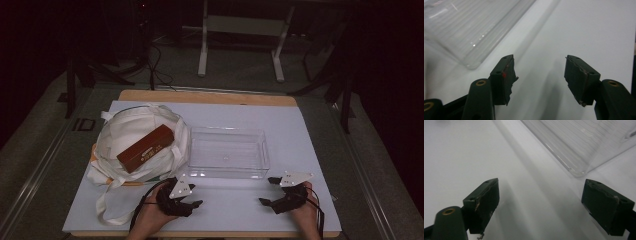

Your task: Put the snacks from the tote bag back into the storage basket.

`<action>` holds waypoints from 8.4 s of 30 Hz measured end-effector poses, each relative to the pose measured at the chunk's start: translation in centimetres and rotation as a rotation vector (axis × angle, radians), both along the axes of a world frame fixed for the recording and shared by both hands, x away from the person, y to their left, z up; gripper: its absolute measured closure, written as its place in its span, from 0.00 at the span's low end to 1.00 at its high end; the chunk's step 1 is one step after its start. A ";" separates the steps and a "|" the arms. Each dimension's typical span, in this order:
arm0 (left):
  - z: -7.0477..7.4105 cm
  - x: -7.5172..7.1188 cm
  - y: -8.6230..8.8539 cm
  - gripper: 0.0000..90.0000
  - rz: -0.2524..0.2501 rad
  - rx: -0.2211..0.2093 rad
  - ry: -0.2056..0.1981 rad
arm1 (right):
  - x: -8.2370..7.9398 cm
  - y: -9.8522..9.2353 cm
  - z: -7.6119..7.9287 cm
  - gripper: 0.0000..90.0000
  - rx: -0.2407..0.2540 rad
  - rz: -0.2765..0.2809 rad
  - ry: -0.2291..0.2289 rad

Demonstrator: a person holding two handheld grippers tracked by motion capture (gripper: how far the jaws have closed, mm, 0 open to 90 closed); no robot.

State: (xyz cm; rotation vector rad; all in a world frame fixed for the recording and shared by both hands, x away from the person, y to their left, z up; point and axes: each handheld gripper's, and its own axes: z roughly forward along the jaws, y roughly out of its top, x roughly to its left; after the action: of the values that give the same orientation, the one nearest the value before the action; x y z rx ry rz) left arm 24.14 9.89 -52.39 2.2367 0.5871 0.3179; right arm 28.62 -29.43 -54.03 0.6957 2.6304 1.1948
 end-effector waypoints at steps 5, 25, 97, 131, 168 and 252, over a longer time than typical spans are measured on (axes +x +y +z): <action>0.5 0.1 0.4 0.47 0.027 0.007 -0.012 | -0.2 -0.1 0.0 0.16 0.006 0.001 -0.016; 5.0 0.0 3.5 0.49 0.079 -0.003 -0.015 | -0.8 -0.5 0.2 0.16 0.052 -0.008 -0.081; 11.3 5.6 13.6 0.49 0.201 0.131 0.020 | -1.1 -0.5 0.3 0.16 0.054 -0.005 -0.108; 10.1 8.2 16.9 0.47 0.273 0.189 0.103 | -1.2 -0.5 0.3 0.16 0.049 -0.003 -0.121; 8.1 11.5 16.3 0.44 0.253 0.275 0.217 | -1.2 -0.4 0.3 0.16 0.042 -0.001 -0.126; 9.4 11.4 15.6 0.48 0.244 0.436 0.237 | -1.3 -0.3 0.3 0.16 0.034 0.006 -0.130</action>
State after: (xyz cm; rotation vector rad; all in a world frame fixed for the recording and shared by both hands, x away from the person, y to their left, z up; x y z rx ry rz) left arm 35.58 25.45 -43.04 2.6461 1.0006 0.3296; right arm 27.34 -29.76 -53.78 0.5948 2.5132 1.2453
